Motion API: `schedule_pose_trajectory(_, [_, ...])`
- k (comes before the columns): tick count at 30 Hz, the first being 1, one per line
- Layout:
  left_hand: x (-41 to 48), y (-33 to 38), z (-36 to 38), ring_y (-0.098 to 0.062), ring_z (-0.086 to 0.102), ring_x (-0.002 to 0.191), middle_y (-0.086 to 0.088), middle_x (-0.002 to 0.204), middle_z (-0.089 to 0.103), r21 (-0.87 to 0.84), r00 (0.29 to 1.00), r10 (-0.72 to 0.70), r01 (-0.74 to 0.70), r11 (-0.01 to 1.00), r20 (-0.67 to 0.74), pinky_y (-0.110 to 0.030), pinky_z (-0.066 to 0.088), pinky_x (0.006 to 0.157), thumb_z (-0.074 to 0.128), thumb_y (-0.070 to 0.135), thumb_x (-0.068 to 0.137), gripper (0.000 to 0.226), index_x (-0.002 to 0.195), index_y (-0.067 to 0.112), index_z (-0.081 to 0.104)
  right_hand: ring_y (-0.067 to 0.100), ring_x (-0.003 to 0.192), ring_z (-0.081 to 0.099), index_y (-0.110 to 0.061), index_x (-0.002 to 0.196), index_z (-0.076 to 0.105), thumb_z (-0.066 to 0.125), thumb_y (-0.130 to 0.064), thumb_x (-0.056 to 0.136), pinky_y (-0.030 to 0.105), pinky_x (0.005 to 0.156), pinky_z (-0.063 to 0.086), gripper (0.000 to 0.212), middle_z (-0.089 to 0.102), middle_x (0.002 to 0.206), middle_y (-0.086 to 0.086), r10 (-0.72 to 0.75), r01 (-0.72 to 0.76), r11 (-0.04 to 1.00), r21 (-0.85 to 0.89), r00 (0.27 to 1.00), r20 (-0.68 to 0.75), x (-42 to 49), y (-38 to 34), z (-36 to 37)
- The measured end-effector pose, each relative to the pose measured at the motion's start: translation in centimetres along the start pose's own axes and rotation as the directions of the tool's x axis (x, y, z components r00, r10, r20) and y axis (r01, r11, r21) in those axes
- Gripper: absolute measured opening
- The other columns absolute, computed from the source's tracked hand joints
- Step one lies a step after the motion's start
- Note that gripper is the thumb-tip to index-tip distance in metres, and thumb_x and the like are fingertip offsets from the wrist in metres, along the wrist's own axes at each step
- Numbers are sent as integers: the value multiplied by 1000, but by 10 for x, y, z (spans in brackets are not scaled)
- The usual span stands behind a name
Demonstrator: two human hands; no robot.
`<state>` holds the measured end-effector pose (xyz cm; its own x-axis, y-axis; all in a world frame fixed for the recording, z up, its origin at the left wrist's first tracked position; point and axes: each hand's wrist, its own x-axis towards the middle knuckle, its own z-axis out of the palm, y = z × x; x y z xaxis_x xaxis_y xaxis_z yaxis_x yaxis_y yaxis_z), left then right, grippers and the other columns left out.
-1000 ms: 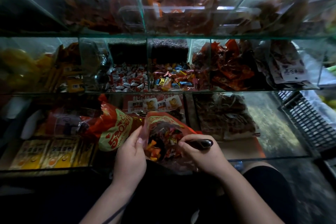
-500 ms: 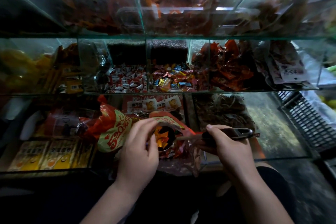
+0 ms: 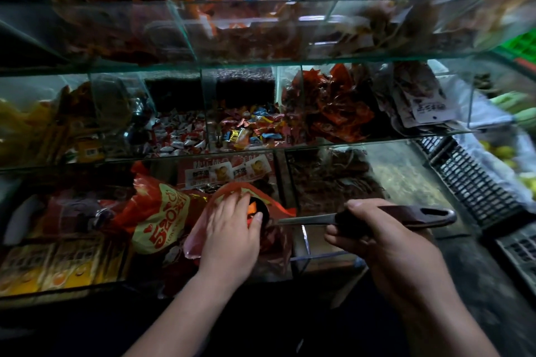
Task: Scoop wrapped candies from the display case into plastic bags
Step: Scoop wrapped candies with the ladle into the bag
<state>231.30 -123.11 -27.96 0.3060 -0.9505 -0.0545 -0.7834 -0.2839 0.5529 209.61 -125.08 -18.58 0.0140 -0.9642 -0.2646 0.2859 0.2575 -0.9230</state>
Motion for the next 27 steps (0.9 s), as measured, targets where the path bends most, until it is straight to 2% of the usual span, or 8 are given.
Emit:
schedule_pose_trajectory(5, [-5, -1, -10, -15, 37, 143, 3, 151, 48, -5, 973, 106, -109, 994, -204, -40, 29, 121, 46, 43, 103, 49, 145, 20, 52, 38, 64, 73, -6, 68, 75, 78, -8, 65, 41, 61, 61, 4, 67, 66, 19, -31, 30, 999, 13, 991, 130, -11, -12, 9])
schedule_pose_trajectory(7, [0, 1, -21, -16, 45, 137, 3, 142, 56, 21, 945, 183, -184, 983, -270, -43, 34, 118, 49, 40, 102, 43, 138, 18, 60, 36, 62, 73, -7, 67, 76, 77, -15, 54, 40, 59, 61, 16, 67, 66, 19, -18, 12, 999, 49, 989, 145, -11, -18, 10])
schedule_pose_trajectory(11, [28, 13, -45, -21, 54, 127, -1, 132, 63, 83, 907, 318, -307, 948, -274, -43, 40, 112, 52, 41, 96, 44, 128, 14, 67, 30, 60, 73, -7, 69, 72, 68, -8, 66, 36, 57, 62, 5, 67, 65, 14, 22, -46, 984, 173, 991, 135, -4, -25, 16])
schedule_pose_trajectory(14, [56, 25, -65, -24, 50, 131, -7, 137, 58, 75, 889, 361, -355, 932, -282, -44, 40, 110, 53, 45, 95, 48, 126, 12, 68, 26, 61, 73, -2, 80, 65, 59, -2, 88, 34, 58, 63, 10, 68, 66, 10, 64, -80, 968, 240, 995, 74, 12, -28, 20])
schedule_pose_trajectory(18, [87, 36, -90, -18, 45, 133, -5, 141, 52, -62, 835, 325, -391, 918, -444, -34, 36, 109, 51, 43, 98, 47, 131, 10, 62, 26, 65, 74, -5, 81, 63, 55, -8, 97, 34, 63, 64, 18, 68, 67, 10, 101, -106, 932, 345, 994, 32, 33, -33, 29])
schedule_pose_trajectory(21, [93, 31, -97, -7, 47, 122, -4, 131, 53, -255, 794, 185, -391, 884, -579, -12, 34, 103, 52, 34, 100, 39, 129, 9, 60, 28, 72, 77, -4, 81, 64, 60, -10, 96, 35, 66, 63, 17, 71, 68, 10, 89, -87, 914, 396, 996, 13, 57, -32, 43])
schedule_pose_trajectory(25, [76, 13, -84, -3, 58, 103, 2, 120, 59, -511, 872, -40, -248, 823, -487, -3, 42, 80, 59, 31, 99, 25, 124, 26, 56, 24, 81, 78, -3, 89, 69, 69, -13, 93, 34, 74, 63, 11, 78, 81, 13, 20, 5, 926, 377, 998, -62, 104, -22, 88])
schedule_pose_trajectory(27, [66, -1, -74, -2, 61, 101, 4, 116, 63, -546, 911, -65, -187, 817, -408, -11, 48, 80, 65, 24, 97, 28, 123, 29, 57, 22, 87, 77, -10, 94, 73, 72, -19, 91, 35, 77, 62, 9, 77, 96, 13, -166, 174, 979, 109, 983, -83, 127, -12, 114])
